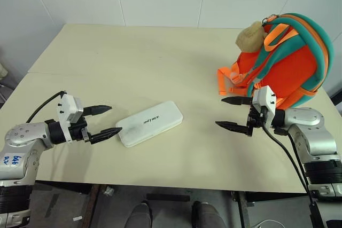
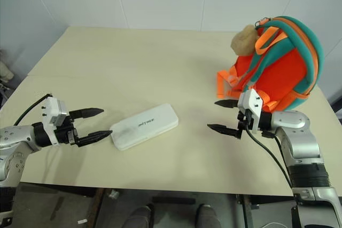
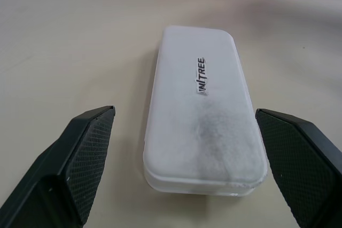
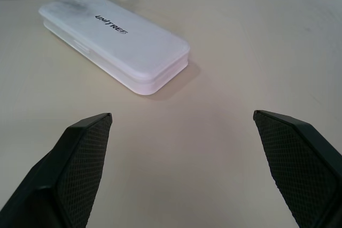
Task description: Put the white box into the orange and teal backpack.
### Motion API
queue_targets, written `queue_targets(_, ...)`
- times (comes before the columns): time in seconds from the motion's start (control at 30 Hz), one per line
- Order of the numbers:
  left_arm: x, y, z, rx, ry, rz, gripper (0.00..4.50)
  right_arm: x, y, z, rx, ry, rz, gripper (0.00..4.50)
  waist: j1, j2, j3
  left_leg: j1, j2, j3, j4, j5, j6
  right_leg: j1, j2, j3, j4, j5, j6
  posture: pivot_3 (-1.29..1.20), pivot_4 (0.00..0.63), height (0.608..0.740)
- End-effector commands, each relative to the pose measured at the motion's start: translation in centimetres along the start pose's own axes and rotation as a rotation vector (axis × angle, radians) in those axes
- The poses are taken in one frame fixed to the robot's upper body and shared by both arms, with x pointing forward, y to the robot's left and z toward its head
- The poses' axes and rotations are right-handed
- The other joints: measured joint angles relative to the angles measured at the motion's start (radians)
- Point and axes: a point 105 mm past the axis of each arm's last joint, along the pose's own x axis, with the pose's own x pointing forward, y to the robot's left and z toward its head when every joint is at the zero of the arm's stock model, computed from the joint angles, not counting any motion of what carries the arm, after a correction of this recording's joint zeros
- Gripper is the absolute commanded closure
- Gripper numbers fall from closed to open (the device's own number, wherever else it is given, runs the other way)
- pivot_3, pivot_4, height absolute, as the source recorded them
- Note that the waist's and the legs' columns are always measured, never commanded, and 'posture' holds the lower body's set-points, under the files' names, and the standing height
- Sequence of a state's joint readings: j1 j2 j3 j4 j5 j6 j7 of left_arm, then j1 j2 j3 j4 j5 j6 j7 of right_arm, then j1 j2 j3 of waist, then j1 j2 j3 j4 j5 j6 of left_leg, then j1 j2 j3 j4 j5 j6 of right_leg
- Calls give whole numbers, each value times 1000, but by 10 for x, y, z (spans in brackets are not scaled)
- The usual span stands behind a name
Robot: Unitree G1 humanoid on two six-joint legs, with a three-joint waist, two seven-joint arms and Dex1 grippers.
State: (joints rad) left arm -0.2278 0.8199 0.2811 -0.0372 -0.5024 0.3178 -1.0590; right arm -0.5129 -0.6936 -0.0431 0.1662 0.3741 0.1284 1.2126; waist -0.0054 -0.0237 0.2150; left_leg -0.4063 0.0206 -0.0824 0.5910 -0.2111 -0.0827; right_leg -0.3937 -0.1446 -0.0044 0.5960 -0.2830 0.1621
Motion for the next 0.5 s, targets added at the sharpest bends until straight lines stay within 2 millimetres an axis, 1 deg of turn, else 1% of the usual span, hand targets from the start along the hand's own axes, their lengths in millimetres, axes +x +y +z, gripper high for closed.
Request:
queue_targets(0.03, -3, 0, 19, 67, -32, -1, 0, 9, -4, 10, -38, -31, 14, 24, -1, 0, 0, 0, 0, 0, 0, 0, 0, 0, 0, 0, 0, 0, 0, 0, 150, 740)
queue_targets(0.13, -6, 2, 16, 75, -28, 27, 0, 17, -6, 7, -44, -37, 29, 24, -6, 0, 0, 0, 0, 0, 0, 0, 0, 0, 0, 0, 1, 0, 0, 0, 150, 740)
queue_targets(0.2, -11, 4, 16, 63, -44, 75, 0, 25, -9, 6, -38, -39, 35, 24, -10, 0, 0, 0, 0, 0, 0, 0, 0, 0, 0, 0, 1, 0, 0, 0, 150, 740)
queue_targets(0.27, -20, 5, 12, 57, -32, 124, 0, 36, -14, 6, -40, -47, 35, 24, -20, 0, 0, 0, 0, 0, 0, 0, 0, 0, 0, 1, 1, 0, 0, 0, 150, 740)
queue_targets(0.37, -38, 7, -2, 17, -13, 221, 585, 60, -22, -2, -38, -40, 29, 634, -37, 0, 0, 1, 1, 2, 0, 0, 0, -1, 1, 2, 2, 0, 0, 0, 150, 740)
queue_targets(0.47, -46, 1, -19, -6, 37, 252, 1568, 76, -24, -12, -28, -27, 37, 1730, -41, 0, 0, 2, 3, 3, 0, 0, -1, -2, 4, 4, 3, 0, -1, 0, 150, 740)
queue_targets(0.5, -49, -1, -24, -12, 52, 255, 1896, 81, -23, -14, -23, -22, 42, 2033, -42, 0, 0, 2, 4, 3, 0, -1, -1, -2, 5, 4, 3, 0, -1, 0, 150, 740)
